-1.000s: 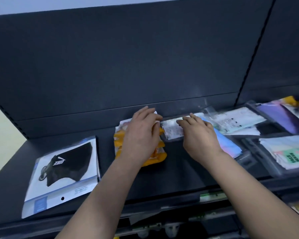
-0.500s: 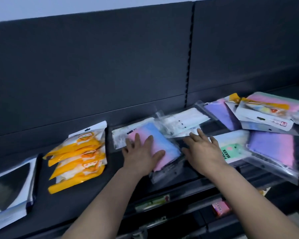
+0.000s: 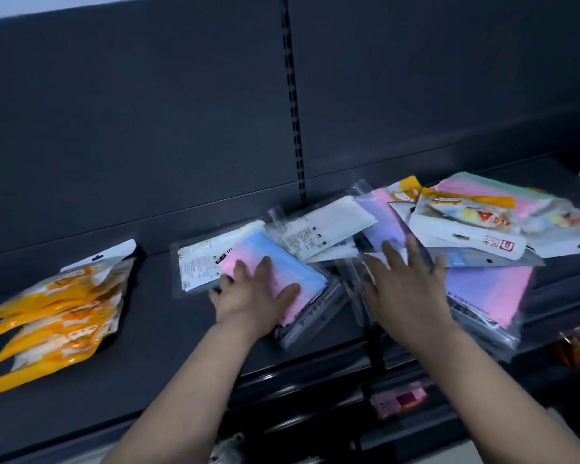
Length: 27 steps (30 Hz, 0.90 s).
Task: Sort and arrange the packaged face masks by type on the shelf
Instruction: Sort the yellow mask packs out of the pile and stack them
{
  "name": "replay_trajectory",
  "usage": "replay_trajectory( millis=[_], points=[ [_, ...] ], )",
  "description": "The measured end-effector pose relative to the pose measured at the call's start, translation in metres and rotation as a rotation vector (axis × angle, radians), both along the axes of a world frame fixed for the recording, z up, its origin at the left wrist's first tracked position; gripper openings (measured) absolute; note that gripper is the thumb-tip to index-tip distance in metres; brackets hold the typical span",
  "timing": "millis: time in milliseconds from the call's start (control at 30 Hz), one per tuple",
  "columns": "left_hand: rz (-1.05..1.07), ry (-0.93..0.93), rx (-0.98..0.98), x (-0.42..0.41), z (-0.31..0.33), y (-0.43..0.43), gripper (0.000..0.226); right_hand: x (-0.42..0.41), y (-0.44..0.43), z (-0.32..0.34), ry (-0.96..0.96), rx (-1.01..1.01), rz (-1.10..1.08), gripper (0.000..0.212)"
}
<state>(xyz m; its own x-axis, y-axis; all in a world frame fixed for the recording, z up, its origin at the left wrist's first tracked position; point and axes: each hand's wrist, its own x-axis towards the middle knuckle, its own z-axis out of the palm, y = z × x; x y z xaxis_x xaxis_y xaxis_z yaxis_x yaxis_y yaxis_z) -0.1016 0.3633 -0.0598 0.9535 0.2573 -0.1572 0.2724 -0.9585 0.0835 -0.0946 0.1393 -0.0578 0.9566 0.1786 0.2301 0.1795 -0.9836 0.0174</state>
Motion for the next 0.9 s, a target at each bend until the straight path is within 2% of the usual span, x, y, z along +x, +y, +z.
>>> replay_trajectory(
  millis=[100,367,600,733,900],
  points=[
    [0.002,-0.012,0.003,0.005,0.001,-0.020,0.083,0.008,-0.024,-0.009,0.156,0.057,-0.066,0.045],
    [-0.030,-0.014,0.057,0.019,0.002,-0.082,0.082,0.043,-0.071,-0.011,0.201,0.338,0.054,0.048],
    [-0.020,-0.043,-0.018,0.021,0.008,-0.091,0.068,0.035,-0.057,0.003,0.073,0.464,0.265,0.029],
    [-0.011,-0.173,-0.114,0.014,0.014,-0.082,0.057,0.026,-0.038,0.007,-0.008,0.440,0.369,0.029],
    [0.021,-0.342,-0.199,0.005,0.022,-0.062,0.046,0.031,-0.026,0.011,-0.079,0.413,0.396,0.025]
  ],
)
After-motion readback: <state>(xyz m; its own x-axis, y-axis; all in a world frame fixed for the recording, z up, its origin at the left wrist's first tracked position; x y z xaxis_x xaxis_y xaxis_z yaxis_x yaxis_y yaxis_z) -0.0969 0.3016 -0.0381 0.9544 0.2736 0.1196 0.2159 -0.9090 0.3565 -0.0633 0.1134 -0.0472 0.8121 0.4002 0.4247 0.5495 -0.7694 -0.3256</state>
